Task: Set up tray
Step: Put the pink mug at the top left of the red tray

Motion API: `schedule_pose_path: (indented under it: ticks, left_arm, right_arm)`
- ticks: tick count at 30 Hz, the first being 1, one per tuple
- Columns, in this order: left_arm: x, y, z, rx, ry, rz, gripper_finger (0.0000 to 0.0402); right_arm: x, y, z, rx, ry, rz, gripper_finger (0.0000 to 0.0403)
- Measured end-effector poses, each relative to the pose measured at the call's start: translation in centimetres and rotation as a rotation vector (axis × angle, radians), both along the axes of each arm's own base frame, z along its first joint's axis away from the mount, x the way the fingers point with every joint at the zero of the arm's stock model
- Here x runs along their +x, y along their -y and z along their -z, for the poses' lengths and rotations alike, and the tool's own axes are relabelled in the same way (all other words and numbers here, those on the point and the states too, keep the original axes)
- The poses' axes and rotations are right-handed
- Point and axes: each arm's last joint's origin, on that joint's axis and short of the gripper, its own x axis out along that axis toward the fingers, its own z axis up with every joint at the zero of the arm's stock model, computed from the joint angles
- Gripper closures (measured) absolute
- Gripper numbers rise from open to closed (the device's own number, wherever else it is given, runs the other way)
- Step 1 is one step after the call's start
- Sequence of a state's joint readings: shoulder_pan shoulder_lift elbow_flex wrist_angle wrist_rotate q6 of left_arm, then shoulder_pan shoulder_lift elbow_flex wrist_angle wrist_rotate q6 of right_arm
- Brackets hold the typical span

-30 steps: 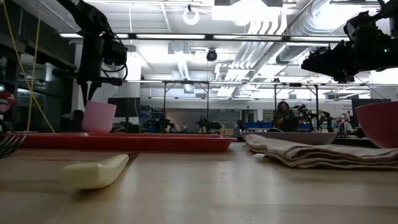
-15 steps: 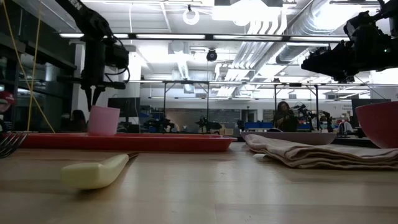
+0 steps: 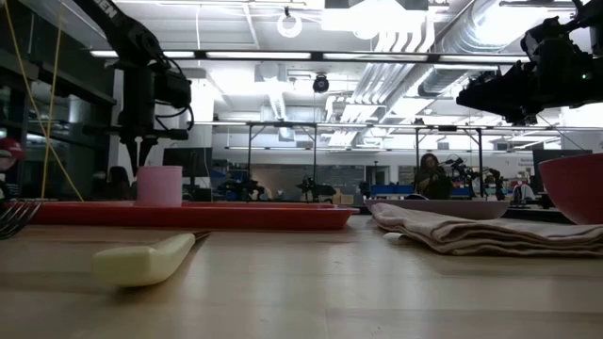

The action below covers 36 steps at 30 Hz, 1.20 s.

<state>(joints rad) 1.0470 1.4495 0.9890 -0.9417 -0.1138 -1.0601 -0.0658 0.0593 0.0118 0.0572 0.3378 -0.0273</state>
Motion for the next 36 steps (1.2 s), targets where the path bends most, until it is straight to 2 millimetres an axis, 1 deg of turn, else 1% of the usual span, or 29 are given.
schedule_pose_path:
  ticks: [2, 8, 16, 25, 36]
  left_arm:
    - [-0.01, 0.01, -0.01, 0.001, 0.001, -0.011, 0.0387]
    - [-0.06, 0.03, 0.08, 0.001, -0.010, -0.016, 0.0359]
    - [0.04, -0.12, 0.06, 0.015, -0.004, 0.015, 0.0361]
    - [0.26, -0.41, -0.22, 0.030, 0.019, 0.020, 0.0340]
    - [0.23, -0.34, -0.29, 0.024, 0.016, 0.035, 0.0337]
  right_arm:
    - [0.00, 0.00, 0.01, 0.000, 0.000, 0.000, 0.0308]
    - [0.00, 0.00, 0.00, 0.000, 0.000, 0.000, 0.0308]
    - [0.00, 0.00, 0.00, 0.000, 0.000, 0.000, 0.0308]
    - [0.00, 0.00, 0.01, 0.000, -0.001, 0.000, 0.0308]
    - [0.00, 0.00, 0.00, 0.000, 0.000, 0.000, 0.0308]
